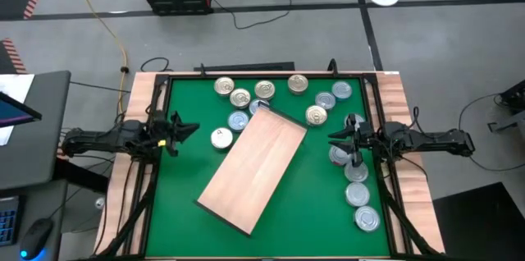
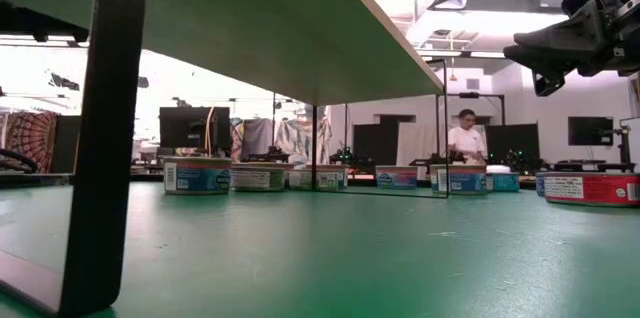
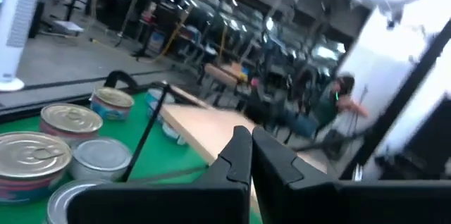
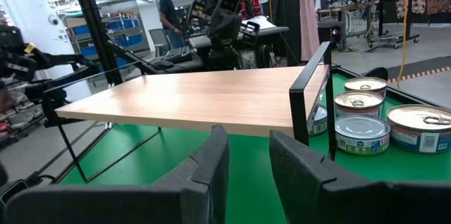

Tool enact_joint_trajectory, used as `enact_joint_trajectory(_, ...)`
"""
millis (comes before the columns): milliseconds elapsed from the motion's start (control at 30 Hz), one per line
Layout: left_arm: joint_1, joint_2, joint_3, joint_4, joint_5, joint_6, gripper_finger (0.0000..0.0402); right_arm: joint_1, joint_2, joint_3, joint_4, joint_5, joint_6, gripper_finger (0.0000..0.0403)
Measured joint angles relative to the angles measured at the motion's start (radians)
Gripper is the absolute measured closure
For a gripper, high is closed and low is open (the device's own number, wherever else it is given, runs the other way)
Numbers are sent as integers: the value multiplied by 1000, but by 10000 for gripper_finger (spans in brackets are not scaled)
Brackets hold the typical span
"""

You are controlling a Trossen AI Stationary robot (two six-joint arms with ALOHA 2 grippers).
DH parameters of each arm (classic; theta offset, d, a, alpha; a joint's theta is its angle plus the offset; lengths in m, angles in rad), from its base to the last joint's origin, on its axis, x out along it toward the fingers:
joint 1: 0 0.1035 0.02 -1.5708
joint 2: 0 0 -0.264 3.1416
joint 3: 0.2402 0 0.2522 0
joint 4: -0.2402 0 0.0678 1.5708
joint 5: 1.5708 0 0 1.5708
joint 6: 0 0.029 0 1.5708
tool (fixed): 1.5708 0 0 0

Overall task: Stack canned seafood by type on shelf
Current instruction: Put the blue pink tuna can on the shelf

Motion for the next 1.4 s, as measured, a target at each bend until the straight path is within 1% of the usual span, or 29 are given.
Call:
enact_joint_trajectory(100, 0, 0, 0, 14, -35, -66, 401, 0, 0, 0, 0, 0, 0, 271)
enact_joint_trajectory(233, 0, 0, 1, 87, -103, -214, 401, 0, 0, 0, 4, 0, 0, 271)
enact_joint_trajectory(300, 0, 1, 1, 124, -150, -257, 401, 0, 0, 0, 29, 7, 0, 271)
enact_joint_trajectory(333, 0, 0, 1, 139, -177, -291, 401, 0, 1, 0, 73, 8, 5, 271)
enact_joint_trajectory(400, 0, 0, 2, 171, -210, -372, 401, 0, -1, 6, 174, 8, 70, 271)
enact_joint_trajectory(500, 0, 0, 3, 182, -227, -459, 401, 1, 1, 23, 277, 8, 213, 271)
enact_joint_trajectory(600, 0, 0, 3, 175, -275, -485, 401, -9, 0, 30, 411, 13, 244, 271)
enact_joint_trajectory(700, 0, 1, 3, 175, -359, -509, 401, -9, 0, 30, 511, 8, 269, 271)
enact_joint_trajectory(800, 0, 3, 3, 176, -465, -520, 401, -3, -2, 30, 582, 6, 289, 271)
enact_joint_trajectory(900, 0, 3, 4, 176, -547, -520, 401, 10, -2, 30, 611, 6, 391, 271)
enact_joint_trajectory(1033, 0, 3, 4, 175, -640, -491, 401, 14, 1, 32, 602, 7, 519, 271)
enact_joint_trajectory(1067, 0, 3, 4, 175, -658, -500, 401, 12, 3, 32, 590, 32, 552, 271)
enact_joint_trajectory(1167, 0, 3, 4, 175, -723, -543, 401, 2, 8, 33, 469, 192, 723, 276)
enact_joint_trajectory(1233, 1, 4, 4, 175, -706, -546, 401, -16, 16, 33, 344, 238, 784, 284)
enact_joint_trajectory(1300, 0, 14, 5, 176, -665, -552, 401, -38, 26, 33, 251, 238, 819, 293)
enact_joint_trajectory(1400, 2, 29, 5, 175, -609, -592, 401, -81, 47, 49, 165, 246, 845, 302)
